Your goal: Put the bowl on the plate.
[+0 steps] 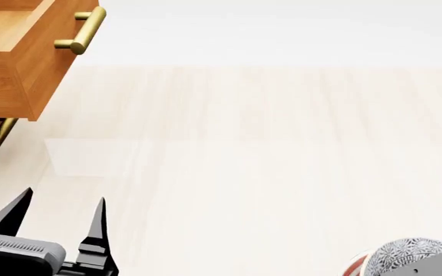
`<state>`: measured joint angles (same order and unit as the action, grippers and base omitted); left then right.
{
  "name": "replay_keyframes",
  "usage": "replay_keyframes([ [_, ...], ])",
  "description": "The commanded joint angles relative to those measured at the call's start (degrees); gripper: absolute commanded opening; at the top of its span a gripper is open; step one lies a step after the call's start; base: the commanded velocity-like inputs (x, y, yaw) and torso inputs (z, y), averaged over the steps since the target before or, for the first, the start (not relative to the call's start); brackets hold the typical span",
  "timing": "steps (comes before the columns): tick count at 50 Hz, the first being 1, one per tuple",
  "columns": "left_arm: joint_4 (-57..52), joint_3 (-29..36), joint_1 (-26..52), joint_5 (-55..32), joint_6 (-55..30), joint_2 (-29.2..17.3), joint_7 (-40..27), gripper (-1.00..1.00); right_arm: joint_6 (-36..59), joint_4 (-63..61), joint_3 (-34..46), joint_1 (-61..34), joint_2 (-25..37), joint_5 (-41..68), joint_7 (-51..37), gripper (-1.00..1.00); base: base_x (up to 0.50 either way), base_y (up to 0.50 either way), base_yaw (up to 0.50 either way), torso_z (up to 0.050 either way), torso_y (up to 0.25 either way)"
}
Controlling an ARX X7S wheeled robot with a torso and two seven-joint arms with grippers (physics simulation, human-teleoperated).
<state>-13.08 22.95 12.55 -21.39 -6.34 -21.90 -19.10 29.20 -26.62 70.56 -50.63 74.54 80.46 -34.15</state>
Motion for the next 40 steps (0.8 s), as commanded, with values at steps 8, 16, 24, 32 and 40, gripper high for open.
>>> replay_keyframes([
  [8, -0.49, 0.11, 0.0, -0.22, -0.09, -0.26, -0.24, 1.0, -4.83, -6.01, -2.88, -1.35, 2.89, 0.07, 1.87, 1.0, 0.0, 0.0, 0.0, 0.0, 0.0],
  [16, -0.47, 0.18, 0.09, -0.28, -0.08, -0.29, -0.31, 1.0, -4.72, -8.13, -4.01, -2.55, 3.8, 0.51, 0.84, 1.0, 0.0, 0.0, 0.0, 0.0, 0.0],
  [24, -0.48, 0.28, 0.11, -0.28, 0.03, -0.33, -0.37, 1.0, -3.96, -10.41, -4.99, -3.83, 4.18, 0.5, -0.25, 1.0, 0.0, 0.0, 0.0, 0.0, 0.0],
  [32, -0.54, 0.37, 0.03, -0.27, 0.17, -0.41, -0.43, 1.0, -4.01, -12.29, -6.04, -4.91, 4.44, 0.53, -1.22, 1.0, 0.0, 0.0, 0.0, 0.0, 0.0],
  [40, -0.61, 0.43, 0.2, -0.36, 0.04, -0.5, -0.5, 1.0, -3.57, -14.37, -7.19, -6.34, 4.24, 0.89, -1.83, 1.0, 0.0, 0.0, 0.0, 0.0, 0.0],
])
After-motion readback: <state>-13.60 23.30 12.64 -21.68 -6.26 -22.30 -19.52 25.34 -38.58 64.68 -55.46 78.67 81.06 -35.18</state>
